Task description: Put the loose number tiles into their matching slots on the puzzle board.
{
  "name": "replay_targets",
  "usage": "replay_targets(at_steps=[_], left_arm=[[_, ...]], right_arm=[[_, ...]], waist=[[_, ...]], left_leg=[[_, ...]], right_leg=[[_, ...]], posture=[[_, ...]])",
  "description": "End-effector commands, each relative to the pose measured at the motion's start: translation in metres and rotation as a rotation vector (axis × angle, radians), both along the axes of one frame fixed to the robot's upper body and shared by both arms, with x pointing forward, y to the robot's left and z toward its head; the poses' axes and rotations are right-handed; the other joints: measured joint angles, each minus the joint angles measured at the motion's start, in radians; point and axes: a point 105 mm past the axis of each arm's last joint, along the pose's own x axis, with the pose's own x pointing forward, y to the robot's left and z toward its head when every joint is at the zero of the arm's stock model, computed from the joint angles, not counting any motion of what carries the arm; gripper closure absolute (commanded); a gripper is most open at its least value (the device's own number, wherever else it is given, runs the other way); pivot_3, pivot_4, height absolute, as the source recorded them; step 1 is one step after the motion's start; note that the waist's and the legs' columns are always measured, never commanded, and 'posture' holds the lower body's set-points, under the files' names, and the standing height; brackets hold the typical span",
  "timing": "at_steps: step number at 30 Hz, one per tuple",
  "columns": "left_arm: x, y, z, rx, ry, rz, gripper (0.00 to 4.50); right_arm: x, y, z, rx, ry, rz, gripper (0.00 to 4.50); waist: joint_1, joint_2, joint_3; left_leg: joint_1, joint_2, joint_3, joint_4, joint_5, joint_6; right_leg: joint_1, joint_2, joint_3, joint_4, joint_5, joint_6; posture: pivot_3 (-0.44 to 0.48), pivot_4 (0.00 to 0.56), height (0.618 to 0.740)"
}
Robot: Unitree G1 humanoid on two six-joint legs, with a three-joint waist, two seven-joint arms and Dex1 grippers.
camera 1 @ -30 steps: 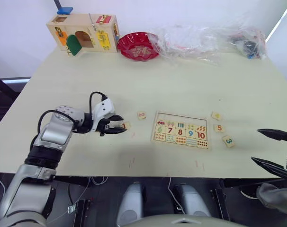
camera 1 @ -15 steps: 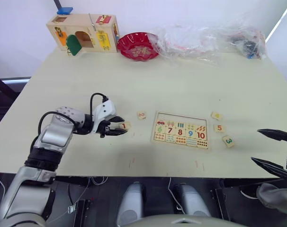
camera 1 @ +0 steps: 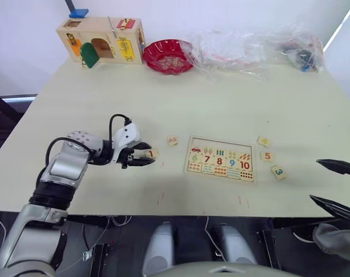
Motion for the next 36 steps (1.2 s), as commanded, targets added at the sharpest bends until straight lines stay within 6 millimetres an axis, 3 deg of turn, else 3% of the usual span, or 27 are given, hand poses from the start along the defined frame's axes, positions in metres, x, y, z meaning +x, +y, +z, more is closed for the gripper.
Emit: replay_targets(at_steps=[1,3,6,8,13,18,24,28,36], left_arm=[[-0.002,0.009,0.0,0.019,-0.002,0.015,1.76],[-0.002,0.008,-0.001,0.019,-0.002,0.009,1.76],[-0.003,0.006,0.0,0.019,-0.002,-0.006,2.39],[-0.002,0.006,0.002,0.023,-0.009,-0.014,3.14],[0.0,0.009,0.015,0.041,-0.041,-0.048,3.14],[0.004,0.001,0.049,0.067,-0.057,-0.117,3.14],[0.003,-0.03,0.09,0.129,-0.019,-0.275,3.14],[0.014,-0.056,0.113,0.229,-0.025,-0.315,3.14],[0.046,-0.105,0.123,0.425,-0.092,-0.408,3.14]], right_arm=[[-0.003,-0.004,0.009,-0.012,-0.05,-0.015,0.0],[-0.003,-0.003,0.009,-0.013,-0.05,-0.015,0.0],[-0.003,-0.003,0.008,-0.016,-0.048,-0.022,0.0],[-0.002,-0.003,0.008,-0.012,-0.043,-0.03,0.0],[-0.003,0.001,0.005,-0.003,-0.036,-0.035,0.0],[-0.002,-0.002,0.008,0.022,-0.057,-0.093,0.0],[-0.003,-0.002,0.015,0.03,-0.083,-0.121,0.0],[-0.001,-0.003,0.017,0.023,-0.111,-0.14,0.0],[-0.003,-0.004,0.02,0.021,-0.157,-0.184,0.0]], waist=[[0.0,0.0,0.0],[0.0,0.0,0.0],[0.0,0.0,0.0],[0.0,0.0,0.0],[0.0,0.0,0.0],[0.003,0.0,0.0],[0.002,0.0,0.0],[0.002,0.0,0.0],[0.002,0.0,0.0]], left_leg=[[0.0,0.0,0.0,0.0,0.0,0.0],[0.0,0.0,0.0,0.0,0.0,0.0],[0.0,0.0,0.0,0.0,0.0,0.0],[0.0,0.0,0.0,0.0,0.0,0.0],[0.0,0.0,0.0,0.0,0.0,0.0],[0.0,0.0,0.0,0.0,0.0,0.0],[-0.002,-0.001,-0.003,0.002,0.0,0.0],[-0.002,-0.003,-0.004,0.002,0.0,0.0],[-0.002,-0.004,-0.005,0.002,0.0,0.0]], right_leg=[[0.0,0.0,0.0,0.0,0.0,0.0],[0.0,0.0,0.0,0.0,0.0,0.0],[0.0,0.0,0.0,0.0,0.0,0.0],[0.0,0.0,0.0,0.0,0.0,0.0],[0.0,0.0,0.0,0.0,0.0,0.0],[0.0,0.0,0.0,0.0,0.0,0.0],[0.001,0.0,-0.002,0.0,0.0,0.001],[0.002,0.0,-0.002,0.0,-0.001,0.001],[0.002,0.001,0.001,0.001,-0.002,0.003]], posture=[[0.0,0.15,0.74],[0.0,0.15,0.74],[0.0,0.15,0.74],[0.0,0.15,0.74],[0.0,0.15,0.74],[0.0,0.15,0.74],[0.0,0.15,0.74],[0.0,0.15,0.74],[0.0,0.15,0.74]])
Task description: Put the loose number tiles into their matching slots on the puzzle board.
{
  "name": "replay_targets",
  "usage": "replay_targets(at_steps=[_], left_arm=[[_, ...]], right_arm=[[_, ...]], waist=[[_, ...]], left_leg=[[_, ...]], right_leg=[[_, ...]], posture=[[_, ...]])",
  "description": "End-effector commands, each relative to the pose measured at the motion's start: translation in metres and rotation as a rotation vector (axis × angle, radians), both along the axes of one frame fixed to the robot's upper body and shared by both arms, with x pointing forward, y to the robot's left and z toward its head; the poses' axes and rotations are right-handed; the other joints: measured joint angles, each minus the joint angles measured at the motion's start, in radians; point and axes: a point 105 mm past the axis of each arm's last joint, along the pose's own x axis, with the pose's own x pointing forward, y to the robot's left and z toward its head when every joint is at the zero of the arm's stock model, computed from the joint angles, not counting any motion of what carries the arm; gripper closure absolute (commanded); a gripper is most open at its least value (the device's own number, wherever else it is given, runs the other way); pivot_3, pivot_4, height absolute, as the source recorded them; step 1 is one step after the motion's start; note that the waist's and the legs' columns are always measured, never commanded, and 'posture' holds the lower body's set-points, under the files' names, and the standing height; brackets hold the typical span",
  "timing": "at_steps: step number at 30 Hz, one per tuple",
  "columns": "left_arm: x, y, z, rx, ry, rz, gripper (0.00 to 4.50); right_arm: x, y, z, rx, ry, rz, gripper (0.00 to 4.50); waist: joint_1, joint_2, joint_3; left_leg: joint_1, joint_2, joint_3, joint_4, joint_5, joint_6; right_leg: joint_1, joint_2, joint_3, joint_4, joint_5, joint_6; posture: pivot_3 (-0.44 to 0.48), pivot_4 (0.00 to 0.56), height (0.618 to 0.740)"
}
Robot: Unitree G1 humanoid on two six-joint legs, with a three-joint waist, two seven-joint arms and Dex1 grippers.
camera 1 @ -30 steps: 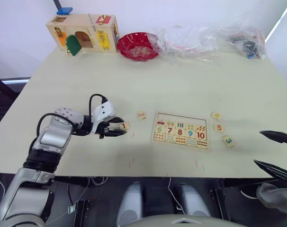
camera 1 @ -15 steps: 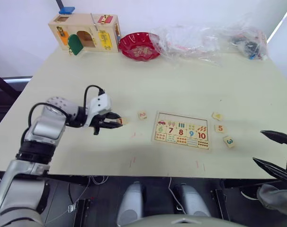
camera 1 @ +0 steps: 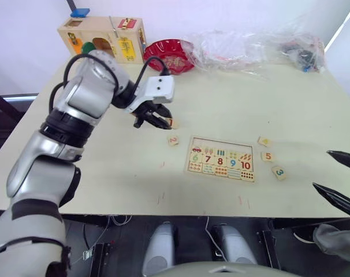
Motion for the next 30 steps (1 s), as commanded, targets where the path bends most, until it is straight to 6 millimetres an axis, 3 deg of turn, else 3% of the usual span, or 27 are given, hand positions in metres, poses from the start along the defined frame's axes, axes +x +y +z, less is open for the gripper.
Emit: replay_targets(at_steps=[1,11,18,30], left_arm=[[0.013,-0.013,-0.003,0.079,-0.018,-0.037,3.14],[0.029,-0.052,-0.025,0.182,0.034,-0.047,3.14],[0.033,-0.06,-0.051,0.209,0.043,-0.062,3.14],[0.027,-0.07,-0.068,0.195,0.075,-0.085,3.14]], right_arm=[[-0.006,0.001,0.008,-0.026,-0.059,-0.021,0.0],[-0.014,0.004,0.002,-0.023,-0.061,-0.056,0.0],[-0.017,0.008,-0.005,-0.034,-0.044,-0.046,0.0],[-0.023,0.009,-0.006,-0.027,-0.041,-0.038,0.0]], waist=[[0.0,0.0,0.0],[-0.002,-0.001,0.001],[-0.003,-0.001,0.001],[-0.002,-0.001,0.001]], left_leg=[[0.0,0.0,0.0,0.0,0.0,0.0],[-0.002,-0.001,0.0,0.0,0.0,0.0],[-0.005,-0.002,-0.001,0.0,0.0,0.0],[-0.005,-0.002,-0.003,0.001,0.0,0.0]], right_leg=[[0.0,0.0,0.0,0.0,0.0,0.0],[-0.002,0.001,0.004,0.0,0.0,0.0],[-0.003,0.002,0.005,-0.001,0.0,0.001],[-0.003,0.002,0.005,-0.001,0.0,0.001]], posture=[[0.0,0.15,0.74],[0.0,0.15,0.74],[0.0,0.15,0.74],[0.0,0.15,0.74]])
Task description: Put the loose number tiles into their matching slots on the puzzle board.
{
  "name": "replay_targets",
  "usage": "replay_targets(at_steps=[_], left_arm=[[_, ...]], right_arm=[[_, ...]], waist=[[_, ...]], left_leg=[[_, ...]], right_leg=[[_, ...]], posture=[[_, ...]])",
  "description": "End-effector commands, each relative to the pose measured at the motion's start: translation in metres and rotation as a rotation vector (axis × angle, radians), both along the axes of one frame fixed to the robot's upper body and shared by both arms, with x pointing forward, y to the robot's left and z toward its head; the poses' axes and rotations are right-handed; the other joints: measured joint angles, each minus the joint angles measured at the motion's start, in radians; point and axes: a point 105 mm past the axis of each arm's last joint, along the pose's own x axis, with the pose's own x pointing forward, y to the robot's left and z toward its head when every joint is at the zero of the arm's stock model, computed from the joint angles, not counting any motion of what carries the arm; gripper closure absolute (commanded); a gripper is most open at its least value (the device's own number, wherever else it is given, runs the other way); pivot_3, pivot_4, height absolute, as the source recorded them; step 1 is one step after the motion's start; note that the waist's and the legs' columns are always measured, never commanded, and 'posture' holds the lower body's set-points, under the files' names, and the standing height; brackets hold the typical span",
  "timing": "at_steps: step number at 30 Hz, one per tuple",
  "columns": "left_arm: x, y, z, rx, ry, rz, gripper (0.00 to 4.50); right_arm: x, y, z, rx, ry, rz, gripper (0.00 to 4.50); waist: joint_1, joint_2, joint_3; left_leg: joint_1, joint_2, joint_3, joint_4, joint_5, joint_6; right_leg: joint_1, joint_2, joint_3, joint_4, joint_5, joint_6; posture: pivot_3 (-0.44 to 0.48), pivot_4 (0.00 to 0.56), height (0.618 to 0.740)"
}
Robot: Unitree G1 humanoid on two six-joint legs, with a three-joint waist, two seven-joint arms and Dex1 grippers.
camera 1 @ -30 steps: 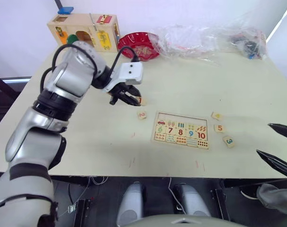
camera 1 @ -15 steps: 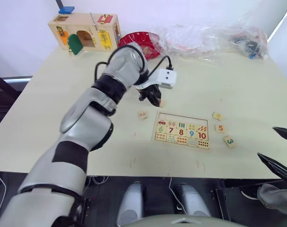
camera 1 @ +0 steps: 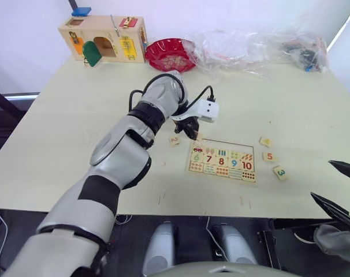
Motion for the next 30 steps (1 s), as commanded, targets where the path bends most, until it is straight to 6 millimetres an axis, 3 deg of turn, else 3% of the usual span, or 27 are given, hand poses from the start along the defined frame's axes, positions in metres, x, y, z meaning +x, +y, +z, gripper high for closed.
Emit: replay_targets(at_steps=[1,30], left_arm=[[-0.0013,-0.0081,0.0074,-0.027,-0.019,-0.019,3.14],[-0.0009,-0.0133,-0.0006,-0.033,-0.026,-0.011,3.14]], right_arm=[[-0.0048,0.0035,0.0073,-0.011,-0.04,0.013,0.0],[-0.0102,0.0056,0.0033,0.0,-0.021,0.008,0.0]], waist=[[0.0,0.0,0.0],[0.0,0.0,0.0]], left_leg=[[0.0,0.0,0.0,0.0,0.0,0.0],[0.0,0.0,-0.001,0.0,0.0,0.0]], right_leg=[[0.0,0.0,0.0,0.0,0.0,0.0],[0.0,0.0,0.0,0.0,0.0,0.0]], posture=[[0.0,0.15,0.74],[0.0,0.15,0.74]])
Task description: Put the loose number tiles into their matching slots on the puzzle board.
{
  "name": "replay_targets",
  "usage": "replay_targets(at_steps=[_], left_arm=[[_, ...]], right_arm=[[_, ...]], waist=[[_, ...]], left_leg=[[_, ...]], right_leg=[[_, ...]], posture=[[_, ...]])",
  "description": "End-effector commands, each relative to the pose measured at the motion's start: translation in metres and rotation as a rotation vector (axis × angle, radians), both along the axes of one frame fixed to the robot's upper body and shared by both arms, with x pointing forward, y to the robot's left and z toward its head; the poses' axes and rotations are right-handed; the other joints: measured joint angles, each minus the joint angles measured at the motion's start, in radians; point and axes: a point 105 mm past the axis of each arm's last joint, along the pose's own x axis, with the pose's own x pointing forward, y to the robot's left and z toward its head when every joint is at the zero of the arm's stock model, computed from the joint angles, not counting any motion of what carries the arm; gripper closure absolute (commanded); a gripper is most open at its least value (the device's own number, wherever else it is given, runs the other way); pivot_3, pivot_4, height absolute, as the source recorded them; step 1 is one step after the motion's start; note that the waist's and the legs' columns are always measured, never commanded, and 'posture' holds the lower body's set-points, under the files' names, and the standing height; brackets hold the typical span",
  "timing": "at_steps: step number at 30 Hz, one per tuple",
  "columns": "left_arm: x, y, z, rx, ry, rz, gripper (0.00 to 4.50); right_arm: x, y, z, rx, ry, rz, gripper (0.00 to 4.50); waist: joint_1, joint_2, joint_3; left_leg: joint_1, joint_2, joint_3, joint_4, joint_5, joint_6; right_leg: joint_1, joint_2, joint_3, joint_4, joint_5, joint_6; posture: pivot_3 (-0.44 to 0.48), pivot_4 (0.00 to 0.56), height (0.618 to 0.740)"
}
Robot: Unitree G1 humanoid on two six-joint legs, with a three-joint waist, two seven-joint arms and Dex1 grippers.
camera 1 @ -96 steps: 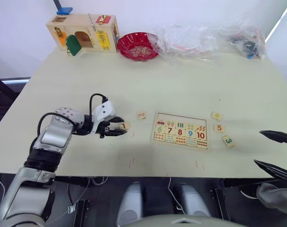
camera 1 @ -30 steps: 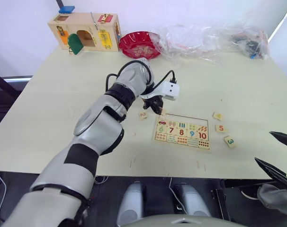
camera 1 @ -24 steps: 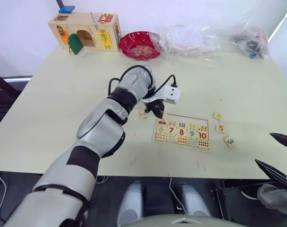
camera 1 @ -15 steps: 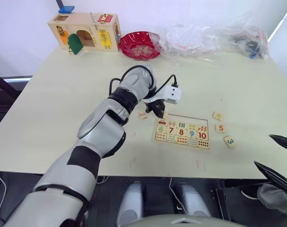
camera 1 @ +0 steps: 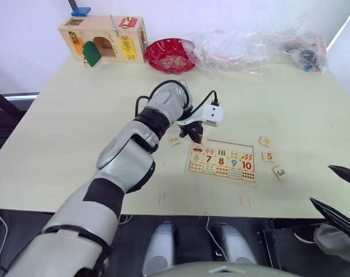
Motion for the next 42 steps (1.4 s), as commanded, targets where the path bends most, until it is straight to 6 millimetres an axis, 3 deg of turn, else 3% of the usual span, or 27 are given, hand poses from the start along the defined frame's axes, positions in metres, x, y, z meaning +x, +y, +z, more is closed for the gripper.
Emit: replay_targets(at_steps=[1,17,19,21,29,33,42], left_arm=[[0.0,-0.003,0.005,-0.013,-0.017,-0.016,3.14],[0.0,-0.003,0.003,-0.008,-0.017,-0.018,3.14],[0.0,-0.003,0.004,-0.011,-0.016,-0.014,2.41],[-0.001,-0.005,0.006,-0.024,-0.01,-0.018,2.19],[0.0,-0.001,0.034,-0.124,0.01,0.014,2.19],[-0.007,0.008,0.058,-0.249,0.066,0.006,2.19],[-0.01,0.024,0.083,-0.585,0.064,0.01,2.19]], right_arm=[[-0.003,0.002,0.006,0.0,-0.029,0.012,0.0],[-0.004,0.003,0.005,0.002,-0.029,0.006,0.0],[-0.004,0.004,0.005,0.002,-0.029,0.006,0.0],[-0.004,0.004,0.005,0.002,-0.028,0.006,0.0],[0.0,0.003,0.007,-0.002,-0.033,0.02,0.0],[0.005,-0.004,0.011,-0.02,-0.025,0.04,0.0],[0.008,-0.017,0.013,-0.039,-0.009,0.059,0.0]], waist=[[0.0,0.0,0.0],[0.0,0.0,0.0],[0.0,0.0,0.0],[0.0,0.0,0.0],[-0.001,0.0,0.0],[-0.008,0.0,0.0],[-0.001,0.001,0.0]], left_leg=[[0.0,0.0,0.0,0.0,0.0,0.0],[0.0,0.0,0.0,0.0,0.0,0.0],[0.0,0.0,0.0,0.0,0.0,0.0],[0.0,0.0,0.0,0.0,0.0,0.0],[0.0,0.0,0.0,0.0,0.0,0.0],[0.0,0.0,0.0,0.0,0.0,0.0],[0.001,0.0,0.0,0.0,0.0,0.0]], right_leg=[[0.0,0.0,0.0,0.0,0.0,0.0],[0.0,0.0,0.0,0.0,0.0,0.0],[0.0,0.0,0.0,0.0,0.0,0.0],[0.0,0.0,0.0,0.0,0.0,0.0],[0.0,0.0,0.0,0.0,0.0,0.0],[0.0,0.0,0.0,0.001,0.0,0.0],[0.001,0.0,0.0,0.002,0.001,-0.002]], posture=[[0.0,0.15,0.74],[0.0,0.15,0.74],[0.0,0.15,0.74],[0.0,0.15,0.74],[0.0,0.15,0.74],[0.0,0.15,0.74],[0.0,0.15,0.74]])
